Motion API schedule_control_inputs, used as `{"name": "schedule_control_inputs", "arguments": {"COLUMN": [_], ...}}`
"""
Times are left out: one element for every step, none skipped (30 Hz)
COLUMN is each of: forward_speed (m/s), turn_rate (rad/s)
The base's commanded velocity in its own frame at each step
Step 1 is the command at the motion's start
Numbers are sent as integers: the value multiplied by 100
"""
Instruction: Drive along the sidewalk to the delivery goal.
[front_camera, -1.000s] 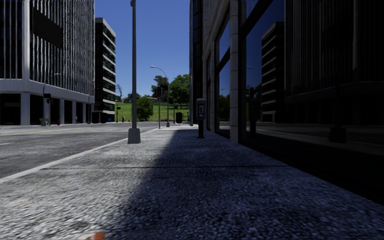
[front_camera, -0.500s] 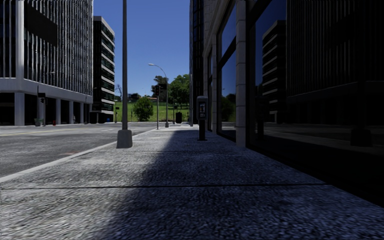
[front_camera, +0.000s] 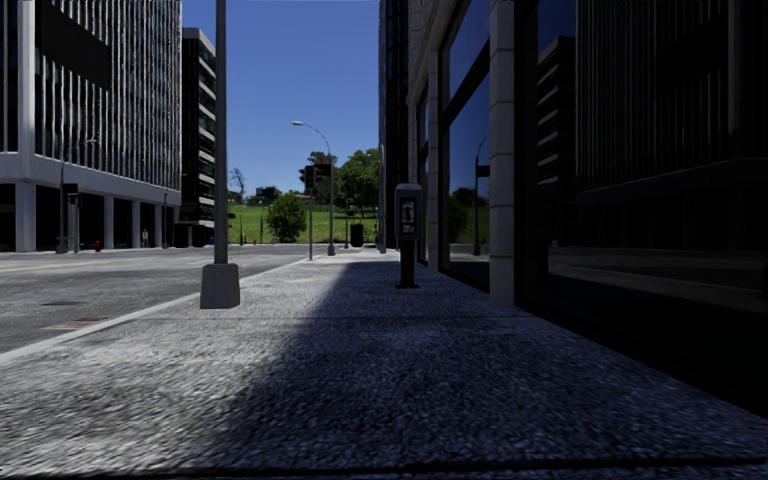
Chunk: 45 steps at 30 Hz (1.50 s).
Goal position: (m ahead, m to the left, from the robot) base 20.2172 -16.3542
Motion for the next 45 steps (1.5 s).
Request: {"name": "schedule_control_inputs", "arguments": {"forward_speed": [200, 200, 200, 200, 200, 200, 200, 200, 200, 200, 200, 200, 200, 200, 200, 200, 200, 200, 200, 200, 200, 200, 200, 200, 200, 200, 200, 200, 200, 200, 200, 200, 200, 200, 200, 200, 200, 200, 200, 200, 200, 200, 200, 200, 200], "turn_rate": [0, 0, 0, 0, 0, 0, 0, 0, 0, 0, 0, 0, 0, 0, 0, 0, 0, 0, 0, 0, 0, 0, 0, 13, 20, 20, 22, 22, 22, 22, 22, 22, 22, 22, 22, 22, 22, 17, 4, 0, 0, 0, 0, 0, 0]}}
